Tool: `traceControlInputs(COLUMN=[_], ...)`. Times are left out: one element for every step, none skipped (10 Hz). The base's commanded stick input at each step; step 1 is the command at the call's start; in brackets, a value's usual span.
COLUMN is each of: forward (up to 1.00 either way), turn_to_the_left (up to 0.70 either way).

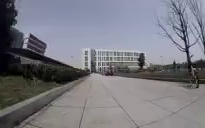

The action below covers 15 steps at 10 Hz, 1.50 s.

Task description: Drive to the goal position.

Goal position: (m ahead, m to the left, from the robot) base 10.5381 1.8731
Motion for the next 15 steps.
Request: traceControlInputs(forward=[0.00,0.00,0.00,0.00,0.32,0.70,0.70,0.70,0.70,0.70,0.70,0.70,0.70,0.70,0.70], turn_to_the_left=[0.00,0.00,0.00,0.00,0.00,0.00,0.00,0.00,0.00,0.00,0.00,0.00,0.00,0.00,0.00])
